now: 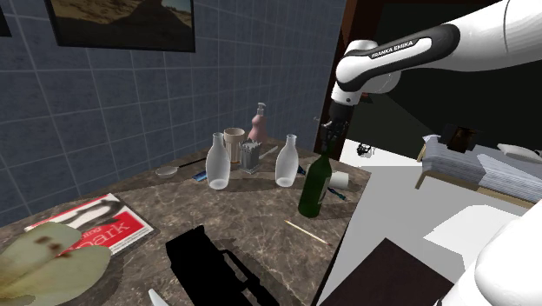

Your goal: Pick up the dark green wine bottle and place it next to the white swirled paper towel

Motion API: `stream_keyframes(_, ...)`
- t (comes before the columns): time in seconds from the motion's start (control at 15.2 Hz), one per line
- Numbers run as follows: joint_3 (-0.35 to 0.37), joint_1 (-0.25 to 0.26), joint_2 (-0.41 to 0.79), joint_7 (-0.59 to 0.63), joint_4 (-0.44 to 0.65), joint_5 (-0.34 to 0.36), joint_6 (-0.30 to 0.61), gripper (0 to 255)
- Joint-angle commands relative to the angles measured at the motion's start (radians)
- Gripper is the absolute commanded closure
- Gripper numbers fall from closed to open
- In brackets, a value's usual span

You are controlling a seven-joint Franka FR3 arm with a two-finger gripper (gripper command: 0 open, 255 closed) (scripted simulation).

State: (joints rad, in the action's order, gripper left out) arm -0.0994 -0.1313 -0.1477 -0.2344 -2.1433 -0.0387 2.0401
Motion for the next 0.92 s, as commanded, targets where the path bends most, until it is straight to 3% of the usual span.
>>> stream_keyframes(0.0, 0.0, 0.0, 0.0, 0.0, 0.0, 0.0, 0.0, 255)
stream_keyframes(0.07, 0.0, 0.0, 0.0, 0.0, 0.0, 0.0, 0.0, 0)
stream_keyframes(0.4, 0.0, 0.0, 0.0, 0.0, 0.0, 0.0, 0.0, 0)
stream_keyframes(0.66, -0.001, -0.002, -0.03, 0.003, 0.097, 0.005, -0.126, 0)
stream_keyframes(0.86, -0.001, -0.002, -0.03, 0.003, 0.097, 0.005, -0.126, 0)
